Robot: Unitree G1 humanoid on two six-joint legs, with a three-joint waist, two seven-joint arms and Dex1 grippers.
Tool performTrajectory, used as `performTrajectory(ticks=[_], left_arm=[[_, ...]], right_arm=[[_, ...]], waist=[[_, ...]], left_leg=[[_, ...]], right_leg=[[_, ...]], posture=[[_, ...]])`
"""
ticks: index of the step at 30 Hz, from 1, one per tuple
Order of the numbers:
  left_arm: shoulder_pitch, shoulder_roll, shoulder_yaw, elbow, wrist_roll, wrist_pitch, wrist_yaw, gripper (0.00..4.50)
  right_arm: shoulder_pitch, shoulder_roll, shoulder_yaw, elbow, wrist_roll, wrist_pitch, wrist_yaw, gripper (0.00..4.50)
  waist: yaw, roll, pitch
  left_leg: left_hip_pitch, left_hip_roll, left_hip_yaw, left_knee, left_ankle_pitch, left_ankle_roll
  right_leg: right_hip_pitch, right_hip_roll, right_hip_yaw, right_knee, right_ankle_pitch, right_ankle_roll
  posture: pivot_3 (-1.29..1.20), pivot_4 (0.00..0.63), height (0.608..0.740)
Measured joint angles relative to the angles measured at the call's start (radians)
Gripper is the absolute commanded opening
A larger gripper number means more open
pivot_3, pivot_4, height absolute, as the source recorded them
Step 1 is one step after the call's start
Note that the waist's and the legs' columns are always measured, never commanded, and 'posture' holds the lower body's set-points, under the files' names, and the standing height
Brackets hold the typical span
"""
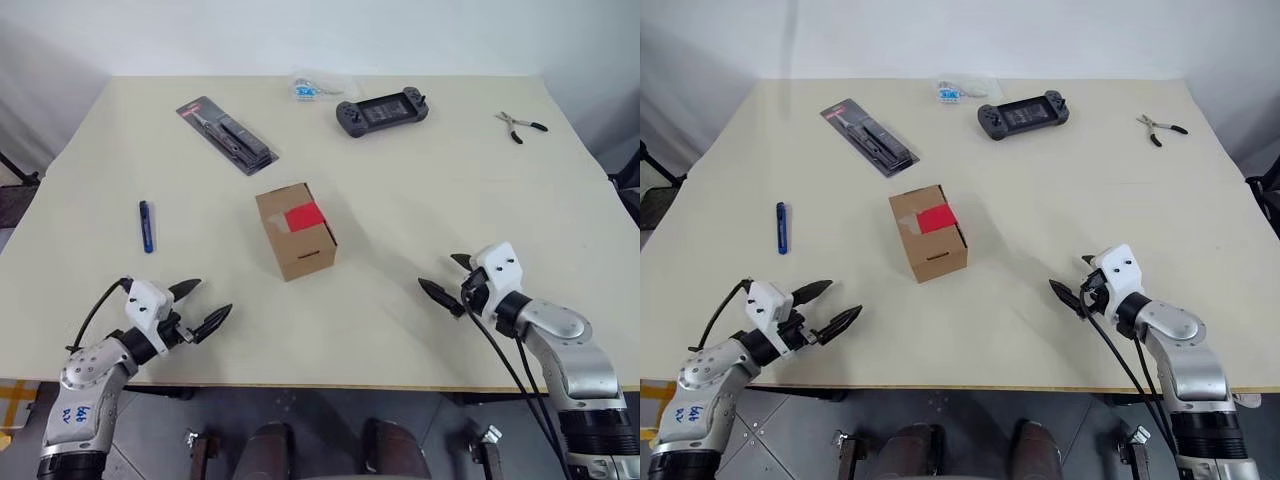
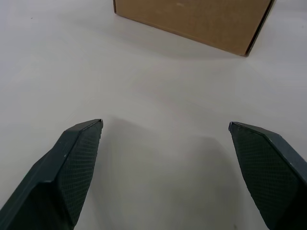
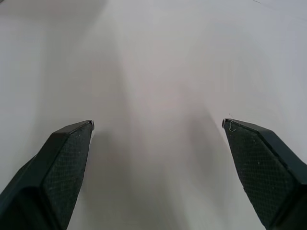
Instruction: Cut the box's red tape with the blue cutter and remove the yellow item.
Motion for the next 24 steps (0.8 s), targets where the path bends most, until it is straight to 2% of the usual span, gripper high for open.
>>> performTrajectory(ticks=[6, 11, 23, 24], left_arm=[[-0.046, -0.018, -0.005, 0.022, -0.002, 0.056, 0.037, 4.46], [-0.067, -0.023, -0.006, 0.021, 0.023, 0.075, 0.102, 4.46], [-0.129, -0.042, -0.02, 0.057, 0.031, 0.075, 0.115, 0.69], [-0.14, -0.042, -0.025, 0.068, 0.039, 0.075, 0.122, 0.32]], right_arm=[[0.007, 0.0, -0.006, -0.015, 0.0, 0.03, -0.035, 4.5], [0.007, 0.007, 0.003, -0.084, -0.063, 0.104, -0.151, 4.5], [-0.028, 0.019, 0.05, -0.096, -0.088, 0.117, -0.147, 4.5], [-0.04, 0.022, 0.058, -0.096, -0.087, 0.125, -0.142, 4.32]], waist=[[0.001, 0.0, 0.0], [0.003, 0.0, 0.0], [-0.003, 0.0, 0.0], [-0.004, 0.0, 0.0]], left_leg=[[0.001, 0.0, 0.0, 0.001, 0.0, 0.0], [0.001, 0.0, 0.001, 0.002, 0.0, 0.0], [0.001, 0.0, 0.002, 0.003, 0.0, 0.0], [0.0, 0.0, 0.002, 0.004, 0.0, 0.0]], right_leg=[[0.0, 0.0, 0.001, 0.002, 0.0, 0.0], [0.0, 0.0, 0.002, 0.003, 0.0, 0.0], [-0.002, 0.001, 0.003, 0.004, 0.0, 0.0], [-0.002, 0.001, 0.003, 0.004, 0.0, 0.0]], posture=[[0.0, 0.15, 0.74], [0.0, 0.15, 0.74], [0.0, 0.15, 0.74], [0.0, 0.15, 0.74]])
